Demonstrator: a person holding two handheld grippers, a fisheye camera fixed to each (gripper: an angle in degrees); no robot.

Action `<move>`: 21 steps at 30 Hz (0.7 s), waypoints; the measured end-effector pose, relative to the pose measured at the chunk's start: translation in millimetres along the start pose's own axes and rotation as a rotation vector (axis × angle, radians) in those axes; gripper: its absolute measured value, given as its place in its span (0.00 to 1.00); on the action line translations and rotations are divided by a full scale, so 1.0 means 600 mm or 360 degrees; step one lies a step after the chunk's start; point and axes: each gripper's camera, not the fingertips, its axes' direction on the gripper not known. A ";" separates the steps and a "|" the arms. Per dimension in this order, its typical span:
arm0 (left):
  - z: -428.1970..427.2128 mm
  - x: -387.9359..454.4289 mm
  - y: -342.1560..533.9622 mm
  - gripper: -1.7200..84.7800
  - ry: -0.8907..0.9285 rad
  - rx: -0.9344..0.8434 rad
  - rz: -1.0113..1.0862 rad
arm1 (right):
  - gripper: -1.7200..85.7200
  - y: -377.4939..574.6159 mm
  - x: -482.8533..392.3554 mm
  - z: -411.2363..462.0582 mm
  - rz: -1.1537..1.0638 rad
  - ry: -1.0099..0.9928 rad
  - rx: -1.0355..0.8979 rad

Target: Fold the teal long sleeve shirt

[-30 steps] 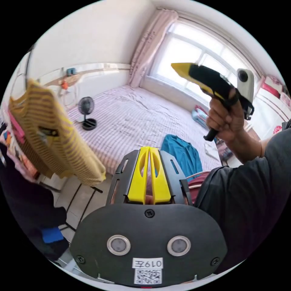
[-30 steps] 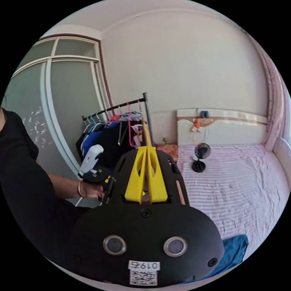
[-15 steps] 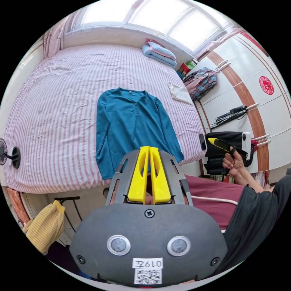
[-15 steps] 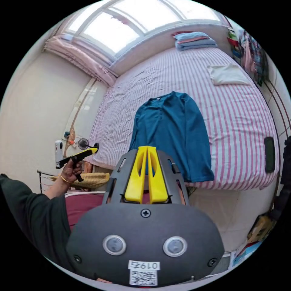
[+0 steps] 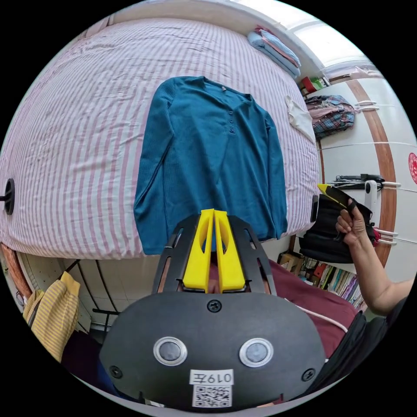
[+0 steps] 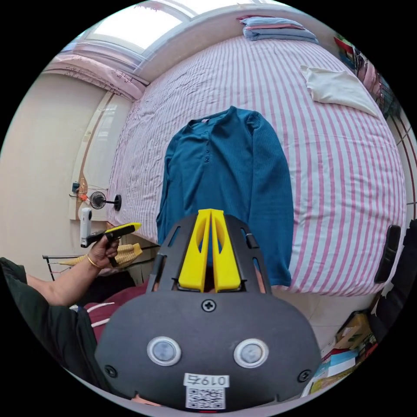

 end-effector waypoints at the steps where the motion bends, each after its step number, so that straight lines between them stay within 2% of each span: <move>1: 0.007 -0.014 -0.013 0.03 0.0001 0.0001 -0.0012 | 0.01 -0.010 -0.008 0.016 0.0002 0.0024 -0.0015; 5: 0.044 -0.077 -0.108 0.03 -0.0011 0.0016 -0.0011 | 0.01 -0.052 -0.039 0.071 0.0026 0.0115 -0.0034; 8: 0.070 -0.074 -0.182 0.03 -0.0026 0.0030 0.0117 | 0.01 -0.097 -0.045 0.100 0.0068 0.0108 0.0054; 13: 0.113 -0.010 -0.299 0.03 0.0101 0.0124 0.0355 | 0.01 -0.216 -0.058 0.127 -0.0084 -0.0153 0.0193; 21: 0.276 0.149 -0.463 0.03 0.0122 0.0144 0.0568 | 0.02 -0.484 -0.063 0.161 -0.0422 -0.0016 0.0170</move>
